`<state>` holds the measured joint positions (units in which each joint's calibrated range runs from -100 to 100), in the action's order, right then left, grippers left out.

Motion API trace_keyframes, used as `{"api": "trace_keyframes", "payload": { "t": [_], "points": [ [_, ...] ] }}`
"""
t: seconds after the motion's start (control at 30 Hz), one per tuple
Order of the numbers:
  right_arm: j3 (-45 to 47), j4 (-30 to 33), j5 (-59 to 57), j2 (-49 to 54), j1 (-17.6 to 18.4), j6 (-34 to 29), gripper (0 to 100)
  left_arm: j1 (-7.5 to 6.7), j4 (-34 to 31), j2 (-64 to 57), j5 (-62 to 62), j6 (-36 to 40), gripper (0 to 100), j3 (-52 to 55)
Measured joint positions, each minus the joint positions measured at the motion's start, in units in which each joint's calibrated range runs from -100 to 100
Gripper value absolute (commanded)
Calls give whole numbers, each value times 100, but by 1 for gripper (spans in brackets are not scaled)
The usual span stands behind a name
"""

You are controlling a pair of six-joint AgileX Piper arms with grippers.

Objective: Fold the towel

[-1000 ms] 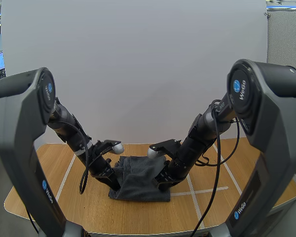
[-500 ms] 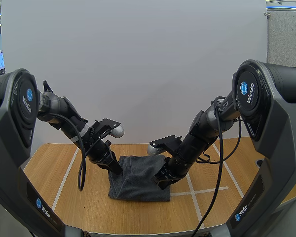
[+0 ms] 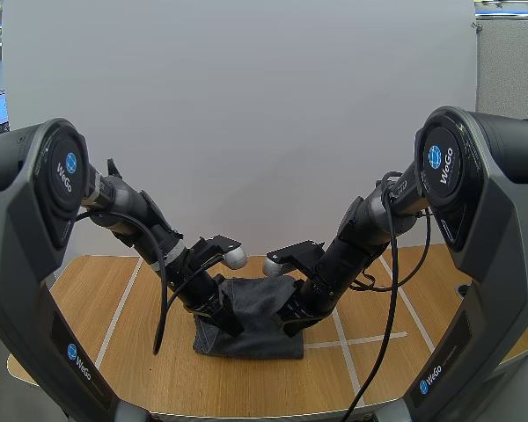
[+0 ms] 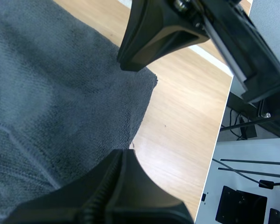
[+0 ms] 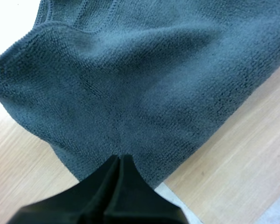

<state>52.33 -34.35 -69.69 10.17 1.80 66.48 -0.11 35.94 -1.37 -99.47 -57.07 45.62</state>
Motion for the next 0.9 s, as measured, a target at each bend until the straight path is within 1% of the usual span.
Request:
{"api": "trace_keyframes", "payload": {
  "t": [0.2,0.33,0.5,0.6,0.9],
  "points": [
    [0,0,95,-326,0,0,0,0,-393,13,116,42,0,286],
    [0,0,311,-608,0,0,0,0,-499,207,736,42,0,360],
    [0,-51,388,-688,0,0,0,0,-499,436,1790,42,0,375],
    [0,-59,404,-688,0,0,0,0,-499,665,2095,42,0,375],
    [0,-59,404,-688,0,0,0,0,-368,1038,1987,42,0,290]
  ]
}}
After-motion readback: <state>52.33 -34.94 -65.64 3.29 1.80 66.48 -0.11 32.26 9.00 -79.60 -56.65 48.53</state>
